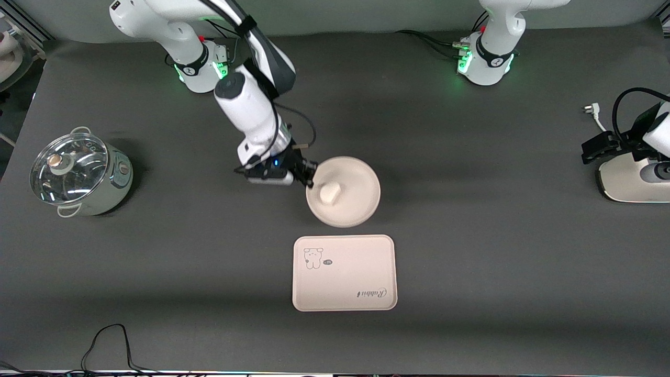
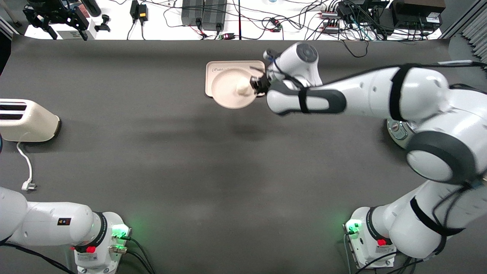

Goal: Place bun in plate and plate on tray
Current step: 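Carry the plate with the right gripper onto the white tray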

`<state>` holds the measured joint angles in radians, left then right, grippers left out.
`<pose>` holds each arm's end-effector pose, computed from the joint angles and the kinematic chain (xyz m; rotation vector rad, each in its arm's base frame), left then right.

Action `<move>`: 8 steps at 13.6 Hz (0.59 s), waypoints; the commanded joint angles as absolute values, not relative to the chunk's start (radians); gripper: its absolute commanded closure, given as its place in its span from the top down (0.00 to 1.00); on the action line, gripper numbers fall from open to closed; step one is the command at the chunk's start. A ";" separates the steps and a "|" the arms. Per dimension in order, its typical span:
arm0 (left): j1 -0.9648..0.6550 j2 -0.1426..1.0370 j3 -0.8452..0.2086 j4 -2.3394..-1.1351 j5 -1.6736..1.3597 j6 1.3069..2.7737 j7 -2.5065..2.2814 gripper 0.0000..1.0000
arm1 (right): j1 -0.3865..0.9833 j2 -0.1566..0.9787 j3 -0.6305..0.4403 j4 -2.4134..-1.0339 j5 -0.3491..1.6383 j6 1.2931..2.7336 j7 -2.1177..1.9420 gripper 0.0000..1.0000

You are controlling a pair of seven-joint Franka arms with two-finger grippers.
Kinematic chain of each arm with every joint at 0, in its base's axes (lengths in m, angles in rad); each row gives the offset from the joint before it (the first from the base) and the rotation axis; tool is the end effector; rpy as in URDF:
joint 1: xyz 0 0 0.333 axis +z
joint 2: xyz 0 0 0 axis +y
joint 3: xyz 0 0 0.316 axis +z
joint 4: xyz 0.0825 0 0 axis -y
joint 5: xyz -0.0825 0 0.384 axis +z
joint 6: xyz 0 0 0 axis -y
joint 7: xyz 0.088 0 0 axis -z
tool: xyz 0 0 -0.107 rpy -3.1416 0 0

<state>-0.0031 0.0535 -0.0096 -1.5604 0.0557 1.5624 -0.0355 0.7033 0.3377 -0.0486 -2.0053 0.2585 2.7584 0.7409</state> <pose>0.5689 -0.0011 0.5988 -3.0840 -0.0337 0.0774 0.5115 0.3814 0.3320 -2.7267 0.4117 -0.3279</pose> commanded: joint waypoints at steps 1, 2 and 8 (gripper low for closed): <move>-0.012 0.063 -0.003 -1.534 0.048 1.548 -0.025 1.00 | 0.670 0.559 -0.066 -1.693 0.293 2.685 0.712 0.00; -0.012 0.063 -0.003 -1.534 0.048 1.548 -0.025 1.00 | 0.649 0.627 -0.066 -1.599 0.299 2.672 0.712 0.00; -0.012 0.063 -0.003 -1.534 0.048 1.548 -0.025 1.00 | 0.597 0.863 -0.066 -1.332 0.348 2.658 0.713 0.00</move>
